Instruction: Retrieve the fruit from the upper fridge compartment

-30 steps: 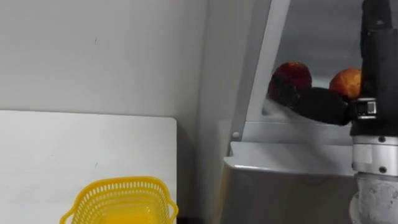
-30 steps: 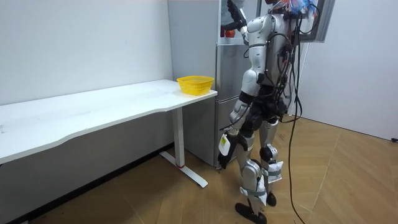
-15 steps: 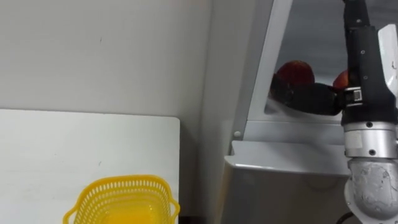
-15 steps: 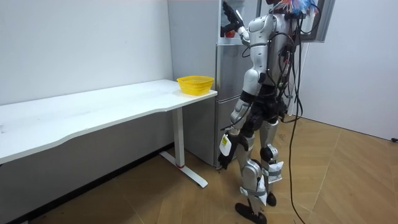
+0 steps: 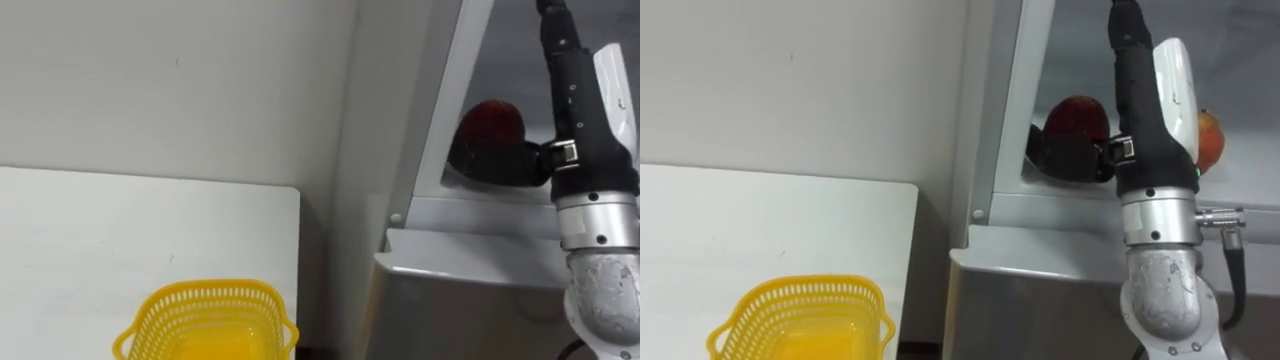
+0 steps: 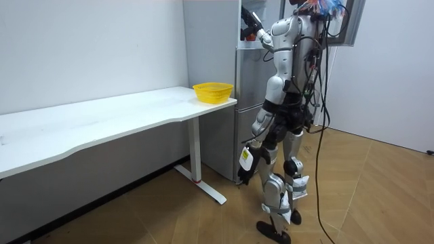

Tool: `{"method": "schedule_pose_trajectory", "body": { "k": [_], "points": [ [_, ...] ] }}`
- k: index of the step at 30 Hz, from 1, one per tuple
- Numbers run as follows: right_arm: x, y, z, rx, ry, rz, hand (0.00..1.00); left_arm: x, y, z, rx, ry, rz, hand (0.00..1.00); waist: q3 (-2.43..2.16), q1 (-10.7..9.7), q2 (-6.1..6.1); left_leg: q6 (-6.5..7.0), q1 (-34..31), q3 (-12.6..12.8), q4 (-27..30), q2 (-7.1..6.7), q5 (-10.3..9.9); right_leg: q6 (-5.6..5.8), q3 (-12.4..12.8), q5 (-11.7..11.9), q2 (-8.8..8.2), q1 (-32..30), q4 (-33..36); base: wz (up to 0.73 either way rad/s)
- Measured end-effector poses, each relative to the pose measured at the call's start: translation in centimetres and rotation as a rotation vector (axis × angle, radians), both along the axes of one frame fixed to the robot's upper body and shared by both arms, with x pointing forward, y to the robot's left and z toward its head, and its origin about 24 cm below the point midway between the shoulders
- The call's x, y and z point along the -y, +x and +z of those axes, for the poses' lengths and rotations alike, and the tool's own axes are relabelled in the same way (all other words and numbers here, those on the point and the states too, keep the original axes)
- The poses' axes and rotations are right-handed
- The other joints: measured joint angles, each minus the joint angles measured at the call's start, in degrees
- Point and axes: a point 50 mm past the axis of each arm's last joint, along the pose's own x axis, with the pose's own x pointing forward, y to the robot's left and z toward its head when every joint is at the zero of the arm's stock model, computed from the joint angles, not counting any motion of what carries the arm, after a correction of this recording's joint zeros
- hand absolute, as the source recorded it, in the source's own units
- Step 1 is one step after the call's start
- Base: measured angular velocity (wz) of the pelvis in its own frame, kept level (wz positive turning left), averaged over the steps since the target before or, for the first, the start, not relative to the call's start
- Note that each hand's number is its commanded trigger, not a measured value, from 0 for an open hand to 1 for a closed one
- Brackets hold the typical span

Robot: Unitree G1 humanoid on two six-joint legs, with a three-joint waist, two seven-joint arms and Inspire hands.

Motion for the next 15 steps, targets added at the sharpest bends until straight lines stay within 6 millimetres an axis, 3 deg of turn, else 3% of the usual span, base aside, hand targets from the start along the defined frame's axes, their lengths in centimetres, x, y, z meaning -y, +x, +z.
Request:
{"method": "schedule_pose_trajectory", "body": {
  "k": [15],
  "points": [
    [0.5, 1.3, -1.7, -0.211, 0.047, 0.116, 0.00, -0.1, -0.1, 0.0, -0.042, -0.008, 0.011, 0.00, 0.10, -0.42, 0.10, 0.01, -0.87, -0.14, 1.04, -0.03, 0.00, 0.00, -0.31, 0.00, -0.32, 0.04, 0.16, 0.01]
  ]
}}
